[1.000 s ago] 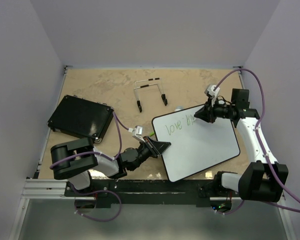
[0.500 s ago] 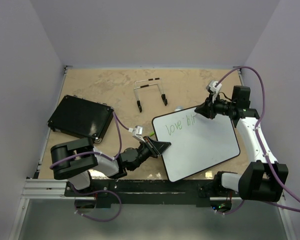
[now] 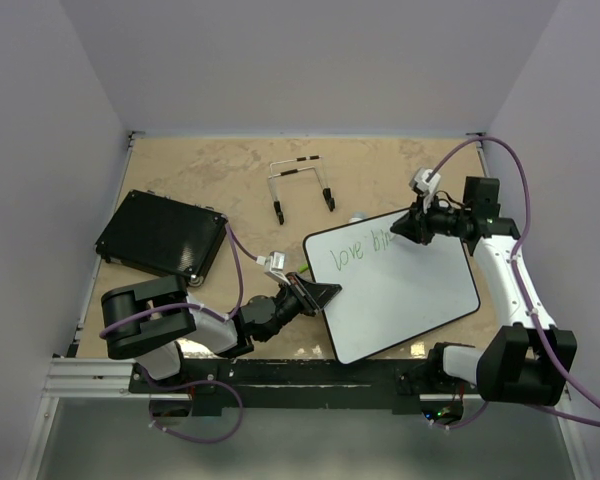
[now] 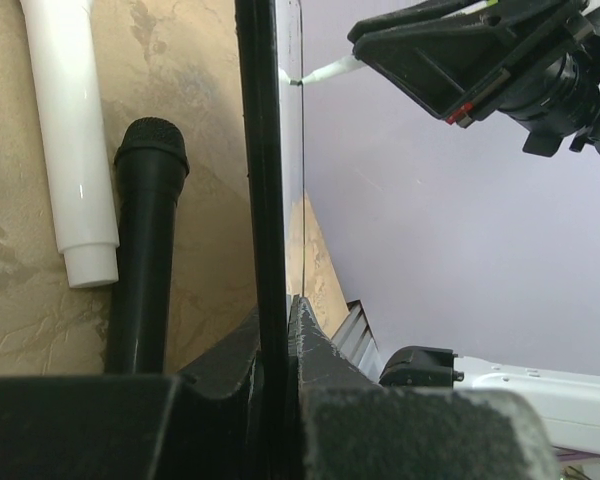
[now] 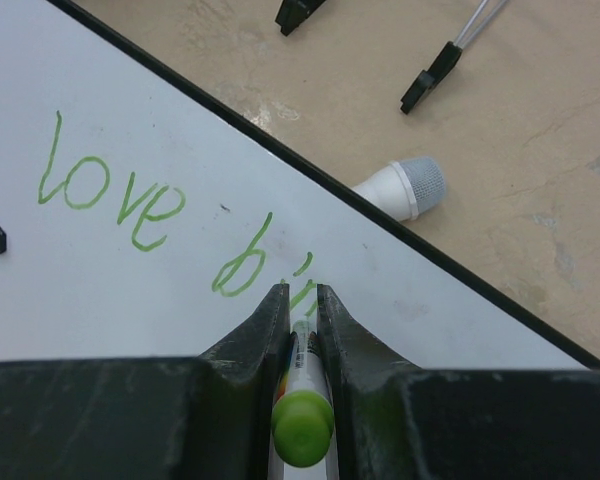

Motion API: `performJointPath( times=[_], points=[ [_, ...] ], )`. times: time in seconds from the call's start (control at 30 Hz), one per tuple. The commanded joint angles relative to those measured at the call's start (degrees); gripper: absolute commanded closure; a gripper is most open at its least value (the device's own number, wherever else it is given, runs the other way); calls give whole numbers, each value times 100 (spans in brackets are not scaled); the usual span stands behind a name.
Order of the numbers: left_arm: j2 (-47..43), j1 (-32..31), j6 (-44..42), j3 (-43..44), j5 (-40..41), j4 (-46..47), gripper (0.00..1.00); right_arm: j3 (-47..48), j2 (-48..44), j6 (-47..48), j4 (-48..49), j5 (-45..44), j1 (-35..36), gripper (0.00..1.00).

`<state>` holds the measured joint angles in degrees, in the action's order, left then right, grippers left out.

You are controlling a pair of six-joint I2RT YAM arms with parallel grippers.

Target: Write a sentence on the whiteboard

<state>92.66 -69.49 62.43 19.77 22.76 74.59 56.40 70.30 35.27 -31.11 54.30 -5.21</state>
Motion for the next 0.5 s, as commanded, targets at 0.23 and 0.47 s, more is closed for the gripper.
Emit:
performJointPath(
  times=[0.23,0.47],
  points=[
    [6,-12,-680,-43,-44,1234,100,143,-324,210,-309,-78,-15,100],
    [-99,-12,-706,-87,-9,1155,100,406,-210,-424,360,10,-173,100]
  ],
)
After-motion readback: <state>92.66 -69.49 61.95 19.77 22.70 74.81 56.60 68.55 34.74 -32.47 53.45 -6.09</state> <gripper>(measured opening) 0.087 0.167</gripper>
